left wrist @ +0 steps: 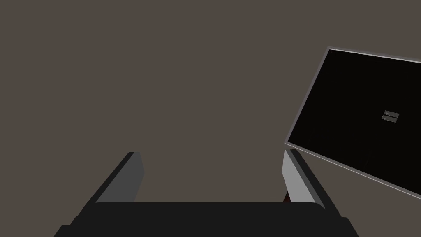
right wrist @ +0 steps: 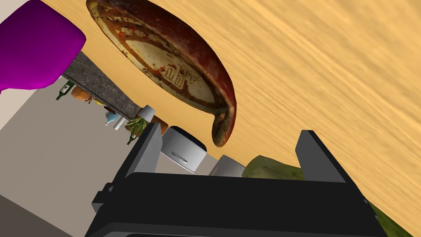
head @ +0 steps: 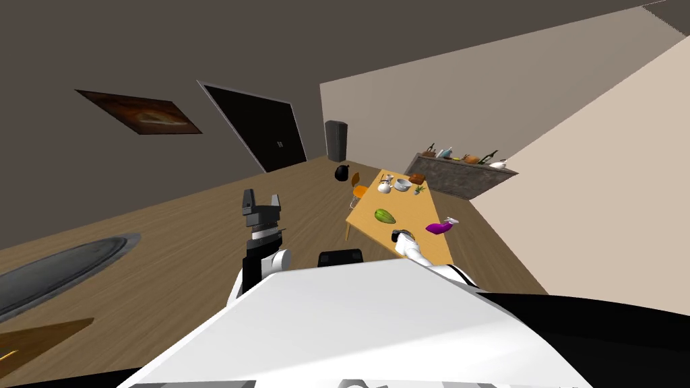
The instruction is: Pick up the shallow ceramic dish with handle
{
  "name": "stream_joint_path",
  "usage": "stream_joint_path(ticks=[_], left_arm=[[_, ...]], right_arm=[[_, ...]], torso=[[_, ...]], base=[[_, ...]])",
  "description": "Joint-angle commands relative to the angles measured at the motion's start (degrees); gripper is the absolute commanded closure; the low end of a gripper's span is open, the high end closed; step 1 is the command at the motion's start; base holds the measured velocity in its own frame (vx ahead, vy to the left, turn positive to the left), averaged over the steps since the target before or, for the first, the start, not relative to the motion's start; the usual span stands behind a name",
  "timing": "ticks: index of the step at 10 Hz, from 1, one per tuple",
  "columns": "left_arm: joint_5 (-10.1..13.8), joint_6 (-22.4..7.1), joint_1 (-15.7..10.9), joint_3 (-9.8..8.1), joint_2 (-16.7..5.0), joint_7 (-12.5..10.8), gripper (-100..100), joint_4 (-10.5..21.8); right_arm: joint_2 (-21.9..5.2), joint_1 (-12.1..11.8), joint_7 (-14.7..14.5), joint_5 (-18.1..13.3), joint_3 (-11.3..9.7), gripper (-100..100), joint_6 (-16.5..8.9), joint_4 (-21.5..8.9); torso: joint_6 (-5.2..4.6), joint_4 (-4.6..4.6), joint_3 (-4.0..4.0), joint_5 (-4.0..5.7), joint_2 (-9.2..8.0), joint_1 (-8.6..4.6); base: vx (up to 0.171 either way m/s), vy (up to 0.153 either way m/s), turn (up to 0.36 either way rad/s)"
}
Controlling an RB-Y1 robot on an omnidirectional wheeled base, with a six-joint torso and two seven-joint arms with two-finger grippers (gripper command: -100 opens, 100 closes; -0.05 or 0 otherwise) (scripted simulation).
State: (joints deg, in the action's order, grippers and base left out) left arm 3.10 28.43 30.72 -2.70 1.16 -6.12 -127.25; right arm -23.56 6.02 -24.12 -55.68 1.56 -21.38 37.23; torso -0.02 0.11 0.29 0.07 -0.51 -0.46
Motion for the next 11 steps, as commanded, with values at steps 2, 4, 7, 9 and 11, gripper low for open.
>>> stream_joint_path(ticks=[2,4,7,9,11], left_arm=[[0.00,0.00,0.02,0.00,0.00,0.00,0,0.00],[0.00,0.00,0.01,0.00,0.00,0.00,0,0.00],[0.00,0.00,0.01,0.00,0.00,0.00,0,0.00],[0.00,0.00,0.00,0.00,0.00,0.00,0,0.00],[0.00,0.00,0.03,-0.01,0.00,0.00,0,0.00]], right_arm=[[0.26,0.10,0.30,0.98,1.04,-100,-2.01,-0.33],[0.72,0.86,2.91,-0.44,2.52,-100,-3.62,-2.46],[1.18,1.63,5.52,-1.86,4.00,-100,-5.24,-4.60],[1.11,2.36,7.04,-2.93,4.13,-100,-5.18,-6.19],[1.12,2.40,7.18,-2.93,4.21,100,-5.33,-6.27]], torso=[[-0.05,-0.02,-0.05,-0.02,0.09,0.13],[0.00,-0.03,-0.08,-0.04,0.14,0.22],[-0.02,-0.05,-0.13,-0.03,0.23,0.15],[0.04,-0.01,-0.06,0.03,0.11,0.05],[-0.02,-0.09,-0.27,0.01,0.48,0.18]], base=[[-0.080,-0.049,0.168],[-0.101,-0.065,0.354],[-0.076,-0.062,0.204],[-0.096,-0.051,0.238],[-0.005,-0.003,-0.008]])
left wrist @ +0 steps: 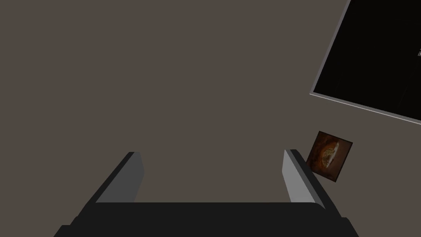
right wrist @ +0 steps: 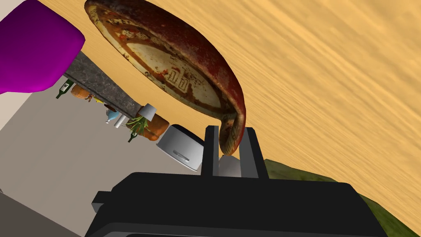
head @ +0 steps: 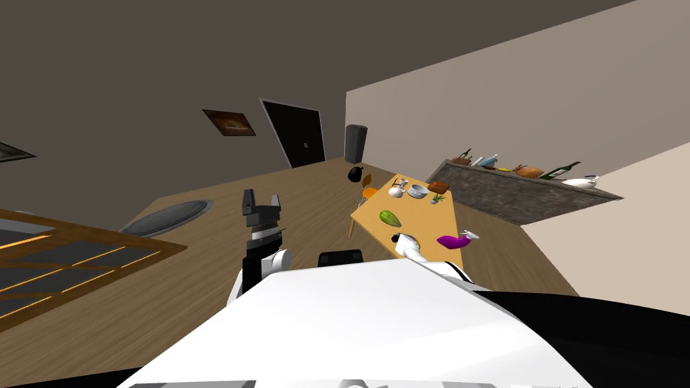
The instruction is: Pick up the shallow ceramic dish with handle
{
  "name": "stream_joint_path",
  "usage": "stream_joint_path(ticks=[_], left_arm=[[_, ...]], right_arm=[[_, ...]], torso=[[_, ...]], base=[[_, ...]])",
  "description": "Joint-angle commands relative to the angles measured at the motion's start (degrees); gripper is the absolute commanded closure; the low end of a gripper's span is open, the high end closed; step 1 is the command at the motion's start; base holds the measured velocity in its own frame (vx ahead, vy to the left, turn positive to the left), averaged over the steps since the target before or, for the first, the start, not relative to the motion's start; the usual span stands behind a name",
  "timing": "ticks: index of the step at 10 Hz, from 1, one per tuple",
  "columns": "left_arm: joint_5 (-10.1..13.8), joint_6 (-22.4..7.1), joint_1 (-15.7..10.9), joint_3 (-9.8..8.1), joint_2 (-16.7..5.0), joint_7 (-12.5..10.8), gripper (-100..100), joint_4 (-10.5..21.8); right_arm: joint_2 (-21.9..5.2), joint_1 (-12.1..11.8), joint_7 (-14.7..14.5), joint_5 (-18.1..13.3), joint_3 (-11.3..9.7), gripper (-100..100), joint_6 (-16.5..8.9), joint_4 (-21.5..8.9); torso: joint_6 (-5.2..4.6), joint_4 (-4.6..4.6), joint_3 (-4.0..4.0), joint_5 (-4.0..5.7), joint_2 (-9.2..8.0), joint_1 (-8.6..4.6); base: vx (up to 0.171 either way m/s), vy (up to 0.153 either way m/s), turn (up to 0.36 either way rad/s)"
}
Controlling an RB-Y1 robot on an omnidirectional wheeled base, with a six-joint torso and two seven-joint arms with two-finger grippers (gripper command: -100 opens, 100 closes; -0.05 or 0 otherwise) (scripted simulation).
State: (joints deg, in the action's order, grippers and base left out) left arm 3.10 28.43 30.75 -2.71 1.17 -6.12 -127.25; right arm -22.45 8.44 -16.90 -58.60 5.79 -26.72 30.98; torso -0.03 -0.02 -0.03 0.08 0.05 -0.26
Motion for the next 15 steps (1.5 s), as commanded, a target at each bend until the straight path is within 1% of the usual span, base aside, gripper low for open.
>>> stream_joint_path(ticks=[1,3,4,5,7,10,12,13,14,15], left_arm=[[0.00,0.00,0.00,0.00,0.00,0.00,0,0.00],[0.00,0.00,0.00,0.00,0.00,0.00,0,0.00],[0.00,0.00,0.00,0.00,0.00,0.00,0,0.00],[0.00,0.00,0.00,0.00,0.00,0.00,0,0.00],[0.00,0.00,0.03,-0.01,0.00,0.00,0,0.00],[0.00,0.00,0.02,0.00,0.01,0.00,0,0.00],[0.00,0.01,0.02,0.00,0.00,0.00,0,0.00],[0.00,0.00,0.02,0.00,0.00,0.00,0,0.00],[0.00,0.00,0.01,0.00,0.00,0.00,0,0.00],[0.00,0.00,0.01,0.00,0.00,0.00,0,0.00]], right_arm=[[0.00,0.00,0.00,0.00,0.00,100,0.00,0.00],[0.00,0.00,0.04,0.02,0.02,100,-0.01,0.00],[0.00,0.00,0.04,0.02,0.02,0,-0.02,0.00],[0.07,-0.79,-1.70,1.05,-0.23,100,0.10,1.64],[-0.39,-1.56,-4.31,2.47,-1.71,100,1.72,3.78],[-1.08,-2.71,-8.23,4.60,-3.94,100,4.14,6.99],[-1.54,-3.47,-10.84,6.02,-5.42,100,5.75,9.13],[-1.54,-3.47,-10.84,6.02,-5.42,100,5.75,9.13],[-1.77,-3.86,-12.14,6.72,-6.16,100,6.56,10.20],[-1.77,-3.86,-12.14,6.72,-6.16,100,6.56,10.20]], torso=[[0.00,0.00,0.00,0.00,0.00,0.00],[0.01,-0.02,-0.04,0.00,0.05,0.01],[0.02,-0.02,-0.04,0.00,0.06,0.01],[0.02,-0.02,-0.04,0.00,0.07,0.01],[-0.13,-0.11,-0.20,-0.07,0.31,0.18],[0.08,-0.12,-0.30,-0.06,0.52,0.41],[0.05,-0.14,-0.35,-0.07,0.60,0.30],[0.06,-0.13,-0.32,-0.07,0.53,0.29],[0.12,-0.10,-0.24,-0.05,0.40,0.23],[0.06,-0.10,-0.23,-0.06,0.38,0.21]], base=[[0.000,0.000,0.000],[0.000,0.000,0.000],[0.000,0.000,0.000],[0.037,0.025,-0.203],[0.124,0.062,-0.408],[0.125,0.092,-0.321],[0.119,0.078,-0.309],[0.053,0.066,-0.127],[0.058,0.062,-0.226],[0.041,0.048,-0.105]])
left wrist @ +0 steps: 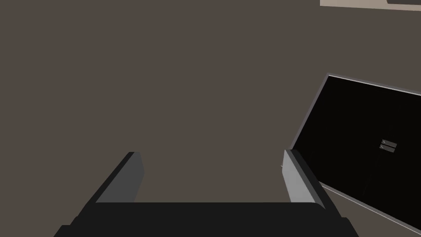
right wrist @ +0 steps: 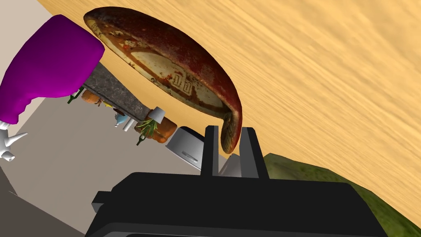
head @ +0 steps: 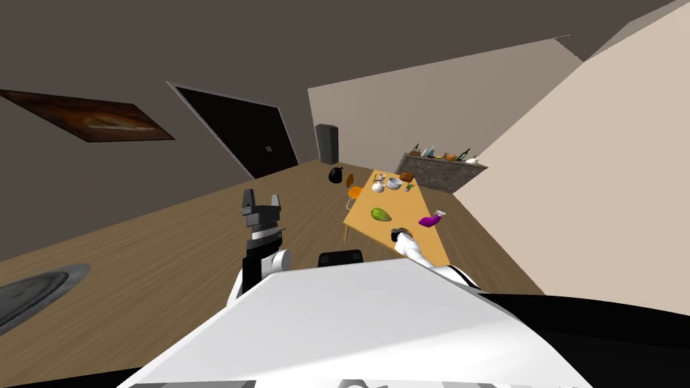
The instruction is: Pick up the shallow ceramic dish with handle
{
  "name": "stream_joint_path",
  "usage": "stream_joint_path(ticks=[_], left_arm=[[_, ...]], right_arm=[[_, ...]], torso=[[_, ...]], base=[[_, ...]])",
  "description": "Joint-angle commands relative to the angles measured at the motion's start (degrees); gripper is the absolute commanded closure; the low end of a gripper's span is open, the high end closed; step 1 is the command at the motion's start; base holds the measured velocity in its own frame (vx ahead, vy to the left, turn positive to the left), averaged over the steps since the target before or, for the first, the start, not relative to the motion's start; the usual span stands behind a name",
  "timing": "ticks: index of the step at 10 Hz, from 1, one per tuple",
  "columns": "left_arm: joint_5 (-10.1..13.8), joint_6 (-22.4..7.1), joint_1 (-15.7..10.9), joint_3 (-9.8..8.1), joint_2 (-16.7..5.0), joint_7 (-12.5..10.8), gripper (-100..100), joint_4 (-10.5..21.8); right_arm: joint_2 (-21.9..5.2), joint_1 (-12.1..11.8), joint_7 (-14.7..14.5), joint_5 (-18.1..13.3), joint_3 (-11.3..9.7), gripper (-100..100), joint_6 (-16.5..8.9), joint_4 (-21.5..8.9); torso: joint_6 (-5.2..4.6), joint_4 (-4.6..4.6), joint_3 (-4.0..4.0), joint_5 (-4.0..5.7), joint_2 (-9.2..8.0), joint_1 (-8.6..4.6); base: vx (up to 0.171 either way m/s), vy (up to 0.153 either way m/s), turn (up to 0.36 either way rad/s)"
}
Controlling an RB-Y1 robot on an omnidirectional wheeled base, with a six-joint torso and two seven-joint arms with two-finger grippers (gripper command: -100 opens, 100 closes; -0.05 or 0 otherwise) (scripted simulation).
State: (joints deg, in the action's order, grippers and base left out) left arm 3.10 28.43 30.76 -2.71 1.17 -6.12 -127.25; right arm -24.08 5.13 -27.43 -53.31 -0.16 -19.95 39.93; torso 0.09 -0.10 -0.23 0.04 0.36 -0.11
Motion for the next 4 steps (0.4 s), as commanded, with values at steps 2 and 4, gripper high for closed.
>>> stream_joint_path(ticks=[2,4], left_arm=[[0.00,0.00,-0.01,0.00,0.00,0.00,0,0.00],[0.00,0.00,-0.01,0.00,0.00,0.00,0,0.00]], right_arm=[[-0.37,-0.93,-2.92,2.15,-0.95,100,0.59,2.32],[-0.25,-0.46,-2.07,1.52,-0.62,0,0.37,1.45]], torso=[[0.02,0.03,0.05,0.01,-0.09,-0.11],[0.01,0.02,0.05,0.01,-0.08,-0.10]], base=[[0.023,0.023,-0.084],[0.011,0.013,-0.030]])
